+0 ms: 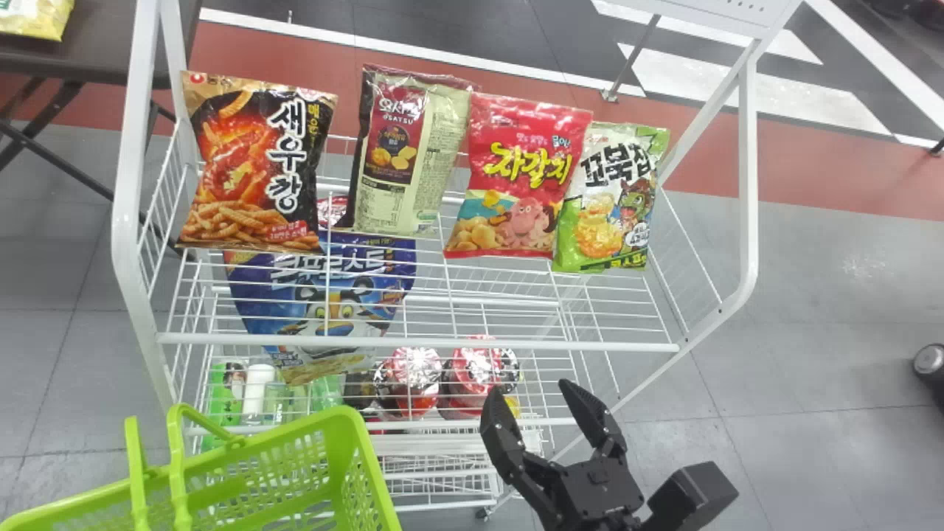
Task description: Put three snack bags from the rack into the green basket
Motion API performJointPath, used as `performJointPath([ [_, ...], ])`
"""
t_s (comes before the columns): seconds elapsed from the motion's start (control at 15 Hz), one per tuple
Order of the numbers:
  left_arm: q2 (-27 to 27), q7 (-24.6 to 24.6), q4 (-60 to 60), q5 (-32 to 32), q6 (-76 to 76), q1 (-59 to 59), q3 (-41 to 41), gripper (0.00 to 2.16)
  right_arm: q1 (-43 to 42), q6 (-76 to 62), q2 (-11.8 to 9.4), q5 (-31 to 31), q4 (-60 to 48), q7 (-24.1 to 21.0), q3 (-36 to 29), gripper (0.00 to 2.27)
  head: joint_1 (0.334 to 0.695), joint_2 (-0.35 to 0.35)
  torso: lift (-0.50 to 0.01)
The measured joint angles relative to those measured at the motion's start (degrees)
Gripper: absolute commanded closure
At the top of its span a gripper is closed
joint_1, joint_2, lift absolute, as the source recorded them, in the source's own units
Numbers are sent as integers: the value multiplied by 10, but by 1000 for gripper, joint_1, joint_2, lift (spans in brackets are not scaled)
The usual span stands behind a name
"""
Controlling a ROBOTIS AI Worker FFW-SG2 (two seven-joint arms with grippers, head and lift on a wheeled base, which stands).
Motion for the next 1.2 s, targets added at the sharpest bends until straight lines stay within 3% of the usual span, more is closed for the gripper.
performJointPath([
  [0.8,0,5,-1,-1,0,-4,-6,2148,-2,1,0,0,-5,-1,3,87,695,-350,0],
  [1.13,1,2,-4,-1,0,-2,-6,2148,-70,56,0,12,-5,-5,36,87,695,-350,0],
  [1.2,2,2,-4,-1,0,0,-6,2148,-90,79,0,18,-5,-15,47,83,695,-304,0],
])
